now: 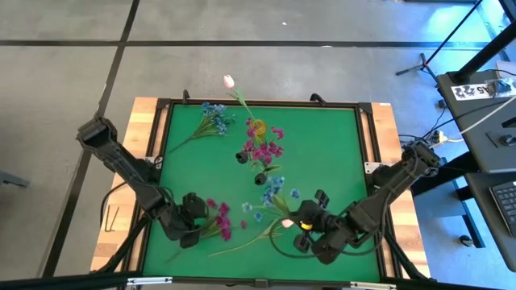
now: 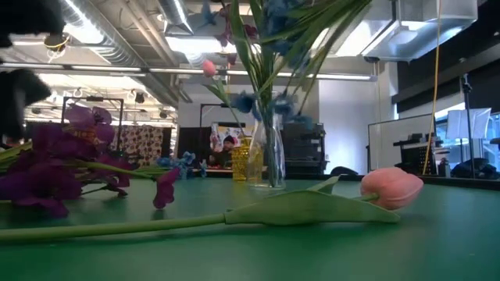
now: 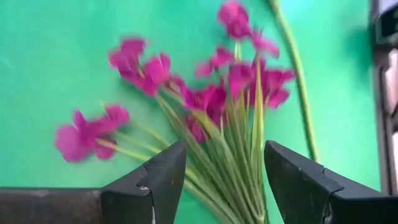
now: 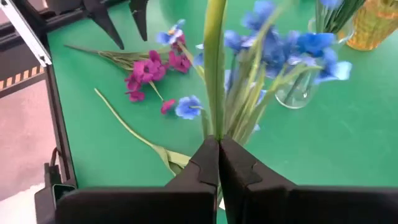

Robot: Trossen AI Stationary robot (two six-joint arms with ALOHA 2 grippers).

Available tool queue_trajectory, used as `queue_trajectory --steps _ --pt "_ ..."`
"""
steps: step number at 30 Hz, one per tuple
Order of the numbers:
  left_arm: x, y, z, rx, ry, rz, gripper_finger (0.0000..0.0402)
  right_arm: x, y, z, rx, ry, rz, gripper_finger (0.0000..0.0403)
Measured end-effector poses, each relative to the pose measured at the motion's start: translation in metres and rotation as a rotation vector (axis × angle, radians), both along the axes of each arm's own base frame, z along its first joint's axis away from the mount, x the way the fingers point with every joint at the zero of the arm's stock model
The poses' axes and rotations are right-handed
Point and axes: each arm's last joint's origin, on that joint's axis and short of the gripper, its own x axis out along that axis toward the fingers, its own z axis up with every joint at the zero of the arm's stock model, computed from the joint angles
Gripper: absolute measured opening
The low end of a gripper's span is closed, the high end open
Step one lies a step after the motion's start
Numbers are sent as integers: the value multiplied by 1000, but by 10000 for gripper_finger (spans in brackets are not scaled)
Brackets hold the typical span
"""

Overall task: Sort flowers into vase by color
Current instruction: Put the bottom blue flowers into the yellow vase

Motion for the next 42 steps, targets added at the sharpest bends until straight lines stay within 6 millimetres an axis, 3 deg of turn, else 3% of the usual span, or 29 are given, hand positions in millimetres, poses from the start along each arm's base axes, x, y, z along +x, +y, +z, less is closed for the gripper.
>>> queue_trajectory --steps 13,17,30,42 --pt "-8 17 58 -40 -360 101 210 1 9 8 -2 -61 51 2" --pt "-7 16 72 -67 -454 70 210 4 13 21 5 -103 102 2" --pt "-1 10 94 -82 -647 -6 210 8 16 74 -52 -217 230 2" --pt "0 8 102 -91 -714 -27 210 10 18 117 -84 -367 348 2"
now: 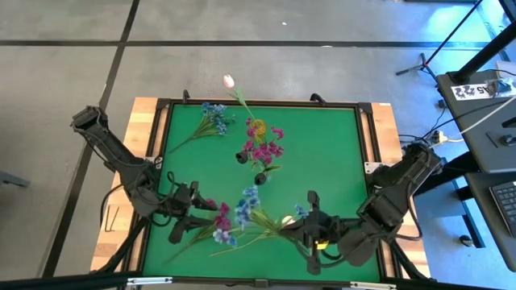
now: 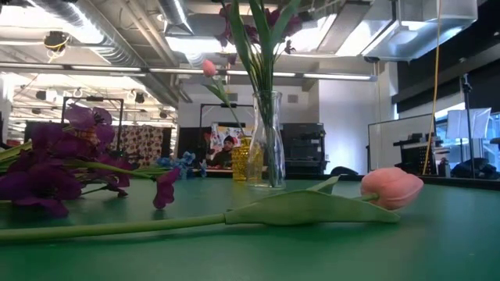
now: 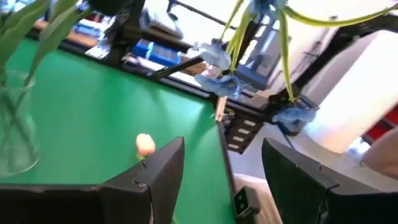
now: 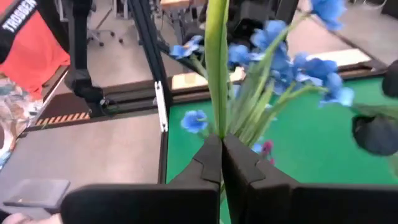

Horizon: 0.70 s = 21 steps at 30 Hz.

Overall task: Sort flowers into vase by color
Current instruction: Put the bottom blue flowers into the yellow vase

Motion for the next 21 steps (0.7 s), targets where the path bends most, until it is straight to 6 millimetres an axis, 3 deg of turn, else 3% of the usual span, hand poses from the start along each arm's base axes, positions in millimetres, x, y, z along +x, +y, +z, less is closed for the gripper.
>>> queue_trajectory --steps 11,21 --pt "-11 10 30 -18 -173 -30 210 17 -28 28 -104 -108 -79 2" --pt "-12 12 42 -2 -278 -22 210 37 -52 43 -141 -229 -80 2"
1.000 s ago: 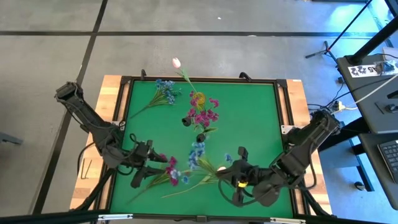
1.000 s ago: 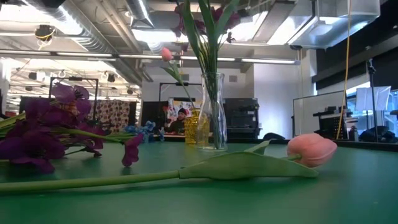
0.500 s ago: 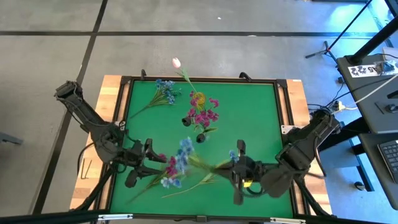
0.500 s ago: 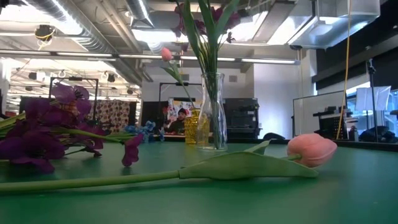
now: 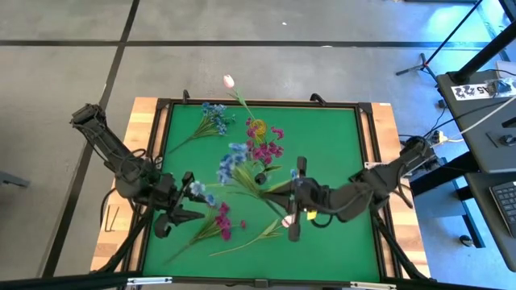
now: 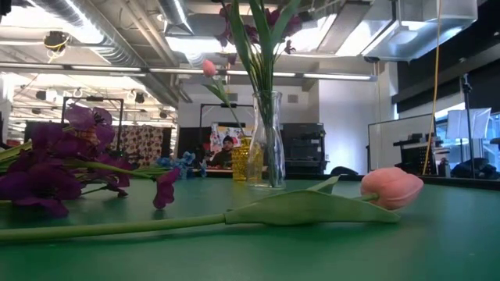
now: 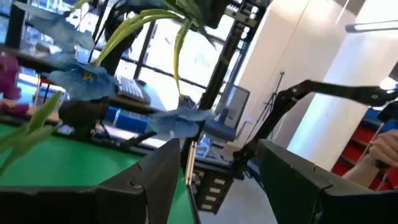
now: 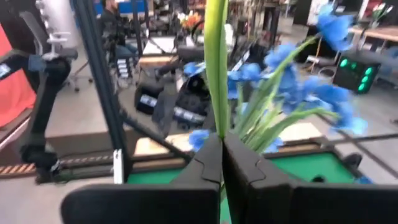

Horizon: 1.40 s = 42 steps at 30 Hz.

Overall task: Sort flowers into vase by color
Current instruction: Put the bottom blue flowers into the yellow vase

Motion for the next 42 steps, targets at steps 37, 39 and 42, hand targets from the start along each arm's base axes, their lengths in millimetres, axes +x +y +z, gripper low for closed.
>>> queue_trajectory --steps 37,39,42 --pt "61 65 16 -91 -396 114 210 40 -37 -3 -4 -68 39 2" --pt "61 66 16 -98 -395 105 210 47 -39 -9 -7 -59 47 2" --pt "62 66 15 -102 -385 93 210 57 -44 -14 -5 -53 67 2"
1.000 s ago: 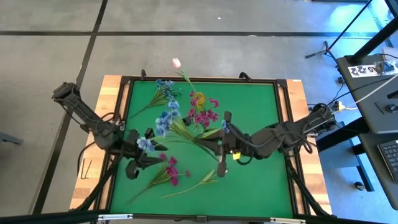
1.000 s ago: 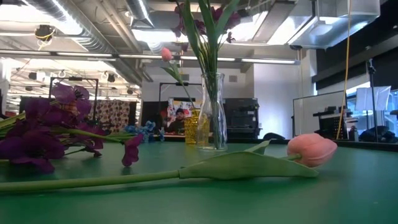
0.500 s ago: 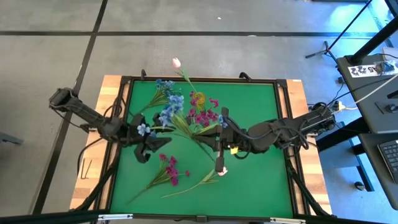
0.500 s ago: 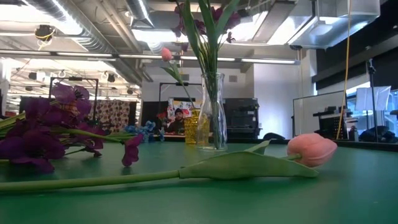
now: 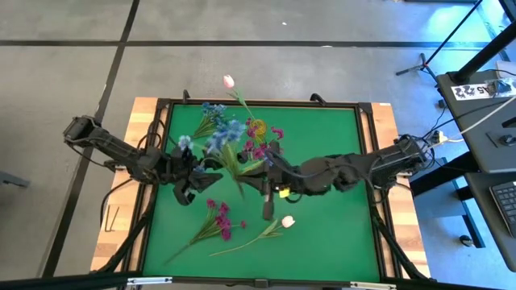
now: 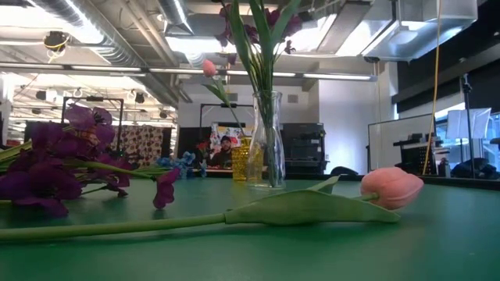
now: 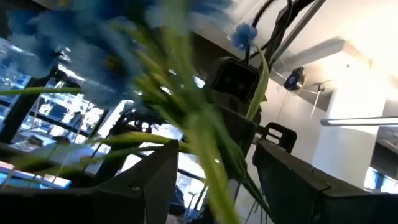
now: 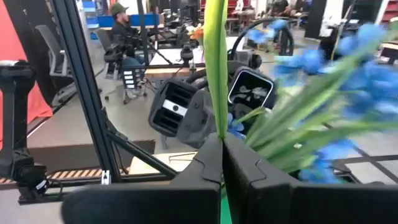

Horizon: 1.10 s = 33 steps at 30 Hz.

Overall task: Sort flowers into vase by color
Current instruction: Put the bottom blue flowers into the yellow vase

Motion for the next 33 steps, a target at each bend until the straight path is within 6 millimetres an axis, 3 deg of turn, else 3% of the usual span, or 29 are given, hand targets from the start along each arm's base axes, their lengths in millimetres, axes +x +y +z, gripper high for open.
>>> queue_trajectory --steps 6,19,28,33 --pt "1 -1 -2 -8 22 -13 210 11 -5 -10 -5 25 9 2" --pt "3 4 -4 -11 43 13 210 12 -3 -12 -6 40 36 2" --pt "5 7 -5 -9 58 31 209 22 1 -25 -14 69 53 2" --pt "5 7 -6 -5 68 31 176 24 1 -27 -16 76 57 2"
